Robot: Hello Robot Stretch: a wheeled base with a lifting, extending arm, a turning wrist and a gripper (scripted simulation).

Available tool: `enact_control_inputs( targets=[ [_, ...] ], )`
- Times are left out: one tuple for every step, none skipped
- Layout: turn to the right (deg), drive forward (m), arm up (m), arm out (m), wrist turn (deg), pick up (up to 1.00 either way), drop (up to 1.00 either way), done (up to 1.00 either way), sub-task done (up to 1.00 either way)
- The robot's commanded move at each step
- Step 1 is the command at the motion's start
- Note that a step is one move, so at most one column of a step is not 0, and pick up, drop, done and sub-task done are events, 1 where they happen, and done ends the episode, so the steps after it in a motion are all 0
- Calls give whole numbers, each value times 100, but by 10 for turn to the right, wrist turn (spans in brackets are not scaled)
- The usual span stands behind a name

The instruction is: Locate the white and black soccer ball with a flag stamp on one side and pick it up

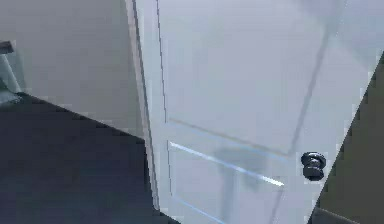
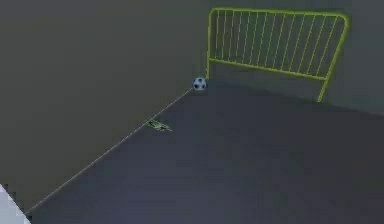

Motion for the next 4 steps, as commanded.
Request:
enact_control_inputs(
  targets=[
    [450,0,0,0,0,0,0,0,0],
    [450,0,0,0,0,0,0,0,0],
    [240,0,0,0,0,0,0,0,0],
    [30,0,0,0,0,0,0,0,0]
  ],
)
